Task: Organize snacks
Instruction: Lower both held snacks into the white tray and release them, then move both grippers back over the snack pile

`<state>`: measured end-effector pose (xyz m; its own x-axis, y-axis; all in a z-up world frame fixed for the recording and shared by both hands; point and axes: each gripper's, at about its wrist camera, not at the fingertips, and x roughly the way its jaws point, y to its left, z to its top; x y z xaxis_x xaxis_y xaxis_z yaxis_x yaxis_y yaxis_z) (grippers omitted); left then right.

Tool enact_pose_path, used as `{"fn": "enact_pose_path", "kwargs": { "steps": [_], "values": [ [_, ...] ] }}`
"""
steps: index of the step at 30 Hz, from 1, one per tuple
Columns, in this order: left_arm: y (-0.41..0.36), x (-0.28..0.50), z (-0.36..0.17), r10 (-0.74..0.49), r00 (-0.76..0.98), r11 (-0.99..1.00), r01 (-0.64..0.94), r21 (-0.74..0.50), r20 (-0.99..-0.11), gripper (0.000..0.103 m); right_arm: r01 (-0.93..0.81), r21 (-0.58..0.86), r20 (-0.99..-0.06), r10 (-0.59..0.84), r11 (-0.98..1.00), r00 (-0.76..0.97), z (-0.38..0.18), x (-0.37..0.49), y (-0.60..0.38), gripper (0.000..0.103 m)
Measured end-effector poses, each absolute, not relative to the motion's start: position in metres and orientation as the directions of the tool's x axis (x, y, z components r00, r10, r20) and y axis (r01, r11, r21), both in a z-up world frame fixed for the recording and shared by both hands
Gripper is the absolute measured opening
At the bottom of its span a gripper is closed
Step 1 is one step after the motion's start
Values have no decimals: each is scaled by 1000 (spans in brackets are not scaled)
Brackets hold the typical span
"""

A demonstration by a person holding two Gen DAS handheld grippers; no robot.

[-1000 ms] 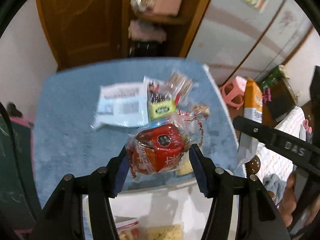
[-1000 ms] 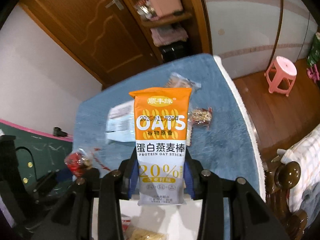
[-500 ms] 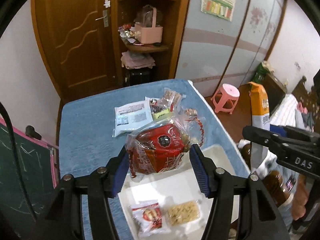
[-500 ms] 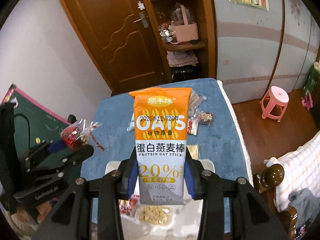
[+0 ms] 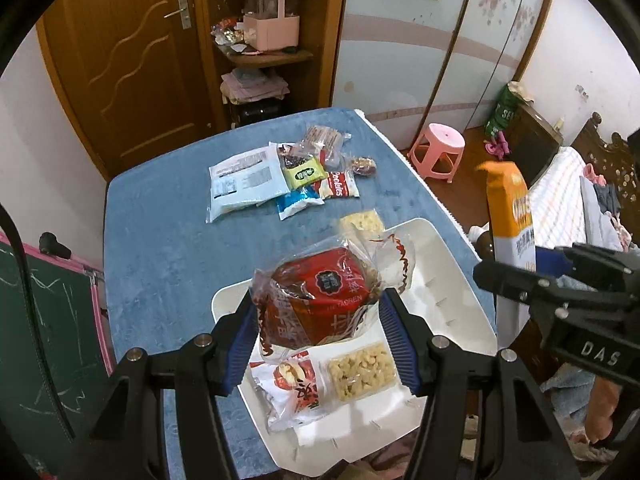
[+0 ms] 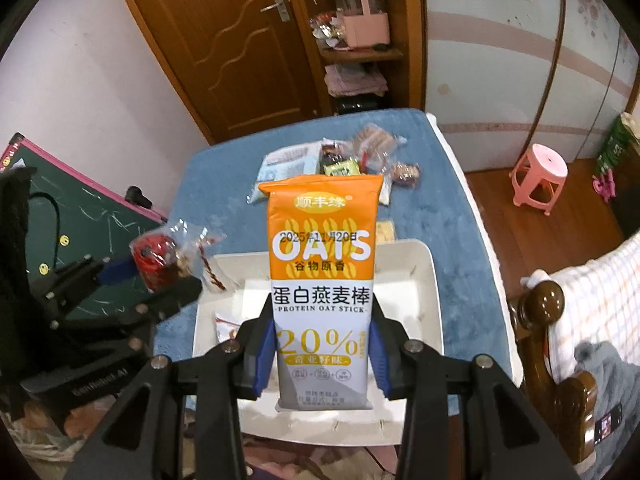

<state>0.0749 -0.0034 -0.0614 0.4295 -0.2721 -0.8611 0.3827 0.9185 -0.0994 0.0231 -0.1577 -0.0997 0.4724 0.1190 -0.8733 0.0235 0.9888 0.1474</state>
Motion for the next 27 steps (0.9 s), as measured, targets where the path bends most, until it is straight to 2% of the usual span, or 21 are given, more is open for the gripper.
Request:
{"fn": "enact_pose_path", "kwargs": {
  "steps": [4,5,7,9,12,15,27],
  "values": [
    [-7,74,-65,-269,415,917,386,-99,-869,61,37,141,-884,109,989,454,-107,19,-159,42],
    [-7,73,-66,-269,412,917,387,-100,-871,65,42,135,-889,102,990,446,-109,18,-158,43],
    [-9,72,-67,-270,406,916,387,-103,-873,67,50,137,-896,102,989,431,-113,18,-159,51],
    [-9,72,-68,-273,400,915,389,-107,-875,74,59,148,-900,109,987,423,-116,17,-160,63],
    [-7,71,-67,-272,406,918,381,-109,-873,88,73,151,-898,106,986,428,-115,14,-161,67],
    [-4,70,-64,-275,412,921,371,-116,-869,89,84,151,-893,100,985,438,-112,14,-161,71],
    [0,70,-58,-279,439,925,361,-117,-854,89,76,123,-883,75,989,463,-104,16,-156,71]
  ]
}}
